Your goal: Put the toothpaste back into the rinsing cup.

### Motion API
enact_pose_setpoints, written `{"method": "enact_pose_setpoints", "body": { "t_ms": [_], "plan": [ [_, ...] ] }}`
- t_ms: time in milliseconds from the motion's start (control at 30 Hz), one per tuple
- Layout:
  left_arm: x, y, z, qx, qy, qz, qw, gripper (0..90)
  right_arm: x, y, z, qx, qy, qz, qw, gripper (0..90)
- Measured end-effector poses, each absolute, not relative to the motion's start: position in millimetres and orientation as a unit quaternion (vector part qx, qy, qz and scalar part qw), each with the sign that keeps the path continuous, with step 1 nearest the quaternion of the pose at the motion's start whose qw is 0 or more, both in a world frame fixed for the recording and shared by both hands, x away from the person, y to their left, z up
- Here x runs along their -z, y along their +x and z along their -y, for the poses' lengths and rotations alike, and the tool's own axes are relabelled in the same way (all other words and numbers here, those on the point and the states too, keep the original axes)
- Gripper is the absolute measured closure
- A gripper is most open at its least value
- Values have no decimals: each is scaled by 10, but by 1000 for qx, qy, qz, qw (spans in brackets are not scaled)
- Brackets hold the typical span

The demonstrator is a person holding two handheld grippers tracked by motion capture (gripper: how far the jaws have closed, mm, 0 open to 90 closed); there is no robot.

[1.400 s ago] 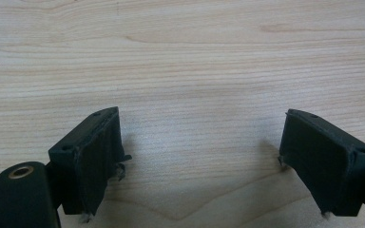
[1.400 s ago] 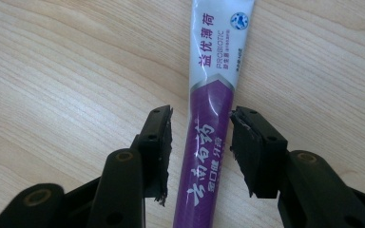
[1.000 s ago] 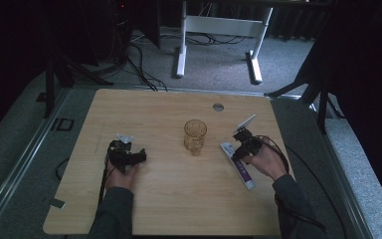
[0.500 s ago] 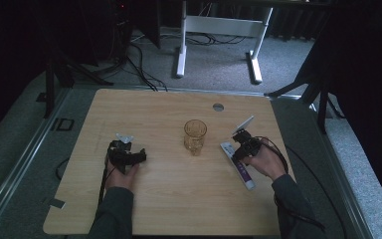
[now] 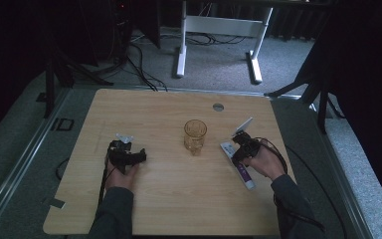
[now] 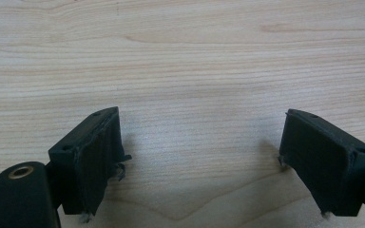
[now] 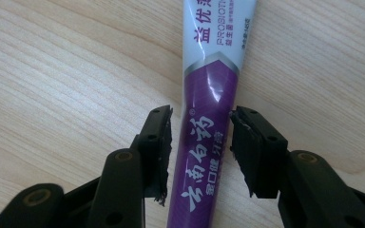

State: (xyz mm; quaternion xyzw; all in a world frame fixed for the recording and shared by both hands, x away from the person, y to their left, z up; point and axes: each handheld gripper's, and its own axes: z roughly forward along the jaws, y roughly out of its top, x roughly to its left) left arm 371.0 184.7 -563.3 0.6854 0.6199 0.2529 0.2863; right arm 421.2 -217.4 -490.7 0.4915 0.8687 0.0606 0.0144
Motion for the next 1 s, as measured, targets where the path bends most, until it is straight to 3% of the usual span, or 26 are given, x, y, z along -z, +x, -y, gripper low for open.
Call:
{"method": "enact_pose_setpoints", "body": {
  "t_ms": [1000],
  "plan": [
    [5633,3710,-1847,-253,685,-620,286,142,5071,4239,2149,-30,501,-865,8,599]
  ]
}}
